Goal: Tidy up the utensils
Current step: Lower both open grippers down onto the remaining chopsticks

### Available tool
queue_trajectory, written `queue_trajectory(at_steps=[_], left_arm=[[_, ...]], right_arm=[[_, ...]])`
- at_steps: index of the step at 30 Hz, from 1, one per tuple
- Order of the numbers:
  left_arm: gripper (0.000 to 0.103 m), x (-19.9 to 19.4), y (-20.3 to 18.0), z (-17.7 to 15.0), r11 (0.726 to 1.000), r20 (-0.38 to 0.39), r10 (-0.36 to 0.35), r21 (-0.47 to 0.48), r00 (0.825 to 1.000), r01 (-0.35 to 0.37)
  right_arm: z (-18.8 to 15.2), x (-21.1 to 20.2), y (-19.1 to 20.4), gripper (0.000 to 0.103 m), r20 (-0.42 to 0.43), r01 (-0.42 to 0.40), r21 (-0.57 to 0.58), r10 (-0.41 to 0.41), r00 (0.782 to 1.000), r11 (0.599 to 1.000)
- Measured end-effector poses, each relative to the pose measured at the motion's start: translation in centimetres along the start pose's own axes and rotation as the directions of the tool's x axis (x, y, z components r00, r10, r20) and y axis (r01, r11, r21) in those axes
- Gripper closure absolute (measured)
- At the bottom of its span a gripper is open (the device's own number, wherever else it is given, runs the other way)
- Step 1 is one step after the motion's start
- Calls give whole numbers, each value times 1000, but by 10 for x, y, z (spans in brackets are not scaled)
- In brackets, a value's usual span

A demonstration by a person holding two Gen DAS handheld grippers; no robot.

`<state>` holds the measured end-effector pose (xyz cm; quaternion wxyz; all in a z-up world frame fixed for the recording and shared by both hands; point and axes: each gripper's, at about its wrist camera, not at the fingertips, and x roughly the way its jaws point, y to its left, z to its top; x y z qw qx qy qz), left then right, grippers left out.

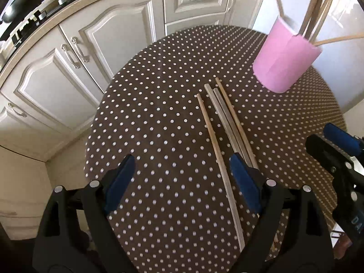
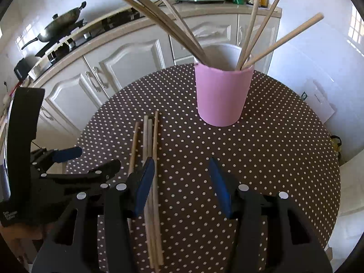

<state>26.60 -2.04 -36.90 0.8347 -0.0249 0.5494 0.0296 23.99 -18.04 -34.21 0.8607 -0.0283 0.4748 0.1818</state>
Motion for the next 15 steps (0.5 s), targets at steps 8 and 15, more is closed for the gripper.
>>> queue_trajectory(at_steps=[8, 15], left_arm=[[20, 30, -10, 8, 999, -75, 50, 10, 996, -49], [43, 31, 10, 7, 996, -57, 16, -83, 998, -21]], right_arm=[[13, 30, -8, 55, -64, -74, 51, 77, 995, 996], [22, 58, -1, 72, -119, -131, 52, 136, 983, 990]])
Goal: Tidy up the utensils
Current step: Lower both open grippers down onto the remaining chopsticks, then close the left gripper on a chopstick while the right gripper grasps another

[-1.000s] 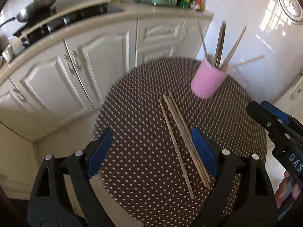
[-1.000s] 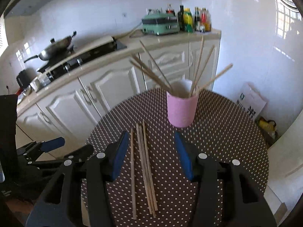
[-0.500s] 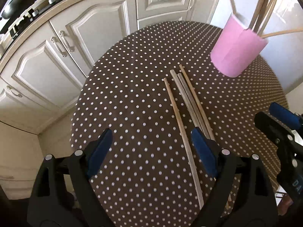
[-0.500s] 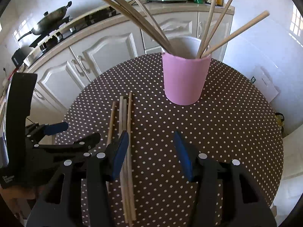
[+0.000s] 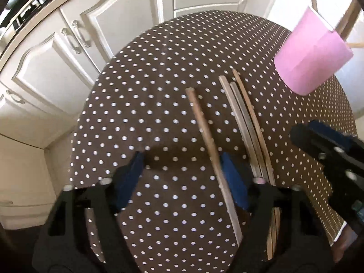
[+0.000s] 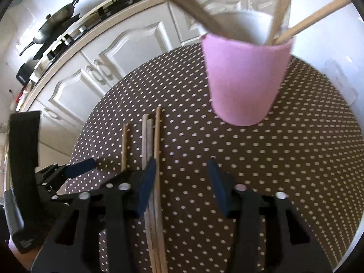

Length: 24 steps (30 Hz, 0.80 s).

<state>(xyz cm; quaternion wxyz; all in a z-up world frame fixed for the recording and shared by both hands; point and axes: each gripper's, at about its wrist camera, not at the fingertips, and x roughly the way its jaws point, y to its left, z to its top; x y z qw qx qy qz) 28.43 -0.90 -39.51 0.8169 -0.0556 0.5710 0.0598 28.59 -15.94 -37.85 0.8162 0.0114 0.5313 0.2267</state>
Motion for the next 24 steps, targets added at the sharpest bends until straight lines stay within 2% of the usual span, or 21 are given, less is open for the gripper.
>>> queue_trajectory(at_steps=[2, 6, 8, 11, 14, 17, 24], left_arm=[[58, -2, 8, 3, 1000, 3, 4, -19, 1000, -4], [64, 3, 15, 9, 1000, -1, 5, -2, 1000, -5], [73, 3, 22, 11, 999, -4, -8, -39, 1000, 8], [85, 6, 32, 13, 998, 2, -9, -67, 1000, 9], [88, 5, 31, 13, 998, 7, -8, -57, 1000, 8], [95, 1, 27, 8, 997, 11, -37, -74, 999, 37], [97, 0, 15, 8, 993, 8, -96, -61, 995, 97]], right_arm=[[2, 7, 3, 76, -17, -9, -11, 9, 1000, 1000], [13, 15, 8, 77, -19, -25, -29, 24, 1000, 999], [19, 21, 12, 78, -30, -37, -47, 35, 999, 998], [24, 33, 15, 88, -77, -58, -58, 54, 996, 997], [26, 40, 15, 92, -103, -52, -62, 46, 994, 997], [28, 41, 17, 93, -115, -39, -69, 31, 993, 997], [42, 52, 18, 95, -192, -29, -82, 13, 981, 996]])
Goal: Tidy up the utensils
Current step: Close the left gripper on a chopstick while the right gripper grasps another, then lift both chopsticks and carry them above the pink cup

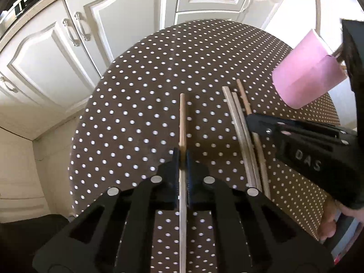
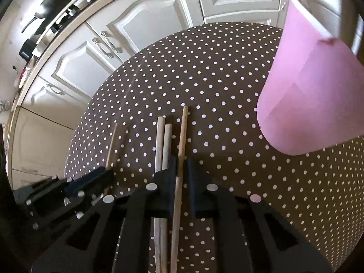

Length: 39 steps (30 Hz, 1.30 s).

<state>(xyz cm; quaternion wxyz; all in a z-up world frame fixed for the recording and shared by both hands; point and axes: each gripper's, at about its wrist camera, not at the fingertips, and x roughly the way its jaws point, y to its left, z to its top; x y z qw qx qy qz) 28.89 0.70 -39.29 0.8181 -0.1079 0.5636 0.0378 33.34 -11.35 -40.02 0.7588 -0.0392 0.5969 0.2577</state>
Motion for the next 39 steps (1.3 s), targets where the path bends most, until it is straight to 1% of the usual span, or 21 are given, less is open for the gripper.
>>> queue_trajectory(at_steps=[3, 6, 8, 10, 13, 16, 19, 21, 23, 27, 30, 35, 39], left_arm=[[97, -3, -4, -2, 1000, 3, -18, 6, 1000, 18], [97, -10, -5, -4, 999, 2, -46, 3, 999, 46], [97, -16, -6, -6, 998, 7, -63, 1, 998, 63], [97, -23, -7, -7, 997, 17, -81, -3, 997, 81], [97, -36, -10, -9, 994, 31, -110, 13, 994, 109], [97, -56, -16, -13, 991, 61, -124, 48, 990, 121], [97, -76, -18, -16, 987, 86, -152, 72, 985, 146], [97, -92, -19, -18, 984, 113, -164, 91, 980, 154], [97, -108, -22, -20, 980, 147, -180, 115, 973, 164], [97, -135, -26, -25, 969, 187, -211, 166, 959, 181], [97, -154, -27, -26, 959, 207, -254, 183, 945, 217], [97, -190, -27, -31, 947, 266, -284, 229, 921, 225], [97, -208, -30, -33, 940, 291, -301, 253, 908, 230]], right_arm=[[-3, 0, 3, 97, -9, 24, -11, -24, 1000, 1000], [-10, -4, 3, 99, -18, 1, 9, -1, 1000, 1000], [-20, -10, 1, 99, -9, 0, 16, 0, 1000, 1000], [-29, -18, -2, 99, 4, -19, 38, 19, 1000, 999], [-37, -37, 0, 99, 45, -38, 27, 37, 998, 999], [-40, -62, 3, 99, 116, -63, 32, 59, 991, 997], [-42, -89, 7, 99, 193, -115, 54, 102, 976, 992], [-46, -110, 13, 99, 255, -123, 59, 104, 961, 991], [-53, -126, 17, 99, 300, -129, 58, 105, 948, 990], [-67, -153, 24, 99, 364, -117, 75, 82, 928, 990], [-79, -178, 32, 99, 416, -108, 84, 64, 907, 991], [-88, -207, 45, 99, 494, -85, 92, 29, 869, 992], [-98, -224, 47, 99, 529, -68, 107, 1, 849, 992]])
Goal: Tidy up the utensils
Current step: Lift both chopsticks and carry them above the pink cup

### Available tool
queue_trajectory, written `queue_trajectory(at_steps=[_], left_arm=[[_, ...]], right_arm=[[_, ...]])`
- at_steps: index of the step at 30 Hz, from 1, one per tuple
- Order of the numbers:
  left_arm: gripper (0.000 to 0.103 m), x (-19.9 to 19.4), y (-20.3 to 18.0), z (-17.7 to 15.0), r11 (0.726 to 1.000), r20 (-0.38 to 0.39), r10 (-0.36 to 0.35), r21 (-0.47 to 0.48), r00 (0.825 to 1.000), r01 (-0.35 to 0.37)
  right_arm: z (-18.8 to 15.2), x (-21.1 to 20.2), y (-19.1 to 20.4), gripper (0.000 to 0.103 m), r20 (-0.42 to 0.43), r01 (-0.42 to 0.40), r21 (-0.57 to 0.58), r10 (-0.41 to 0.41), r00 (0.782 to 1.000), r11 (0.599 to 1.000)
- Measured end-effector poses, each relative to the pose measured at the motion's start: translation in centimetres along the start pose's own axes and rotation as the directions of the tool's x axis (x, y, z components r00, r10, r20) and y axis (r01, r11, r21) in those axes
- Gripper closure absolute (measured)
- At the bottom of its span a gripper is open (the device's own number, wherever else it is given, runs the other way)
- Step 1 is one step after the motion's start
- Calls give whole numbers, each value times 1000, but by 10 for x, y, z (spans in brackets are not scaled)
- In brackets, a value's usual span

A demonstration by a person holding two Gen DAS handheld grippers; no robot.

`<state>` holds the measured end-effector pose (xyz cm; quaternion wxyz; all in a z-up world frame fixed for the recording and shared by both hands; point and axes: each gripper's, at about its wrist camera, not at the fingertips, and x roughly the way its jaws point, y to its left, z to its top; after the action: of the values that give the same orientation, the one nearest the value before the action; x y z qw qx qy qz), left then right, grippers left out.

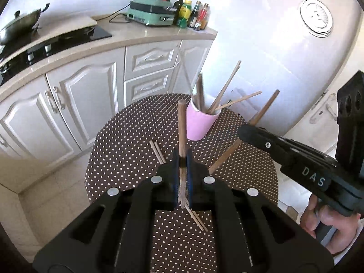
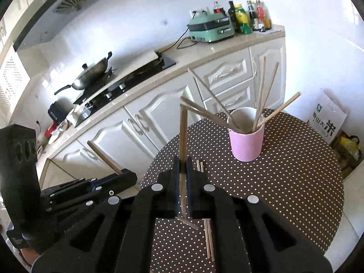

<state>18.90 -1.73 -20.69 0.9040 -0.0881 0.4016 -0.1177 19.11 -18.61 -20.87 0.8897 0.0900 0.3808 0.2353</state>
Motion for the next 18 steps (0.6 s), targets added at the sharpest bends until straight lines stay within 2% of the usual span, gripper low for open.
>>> queue_trajectory(at_steps=[10, 18], left_arm=[[97, -25, -19, 24, 998, 75, -37, 58, 997, 33], [97, -37, -41, 55, 993, 139, -76, 96, 987, 63]], right_arm=[[14, -38, 2, 99, 96, 49, -6, -49, 994, 999], [42, -64, -11, 99, 178, 82, 4, -81, 981, 997]])
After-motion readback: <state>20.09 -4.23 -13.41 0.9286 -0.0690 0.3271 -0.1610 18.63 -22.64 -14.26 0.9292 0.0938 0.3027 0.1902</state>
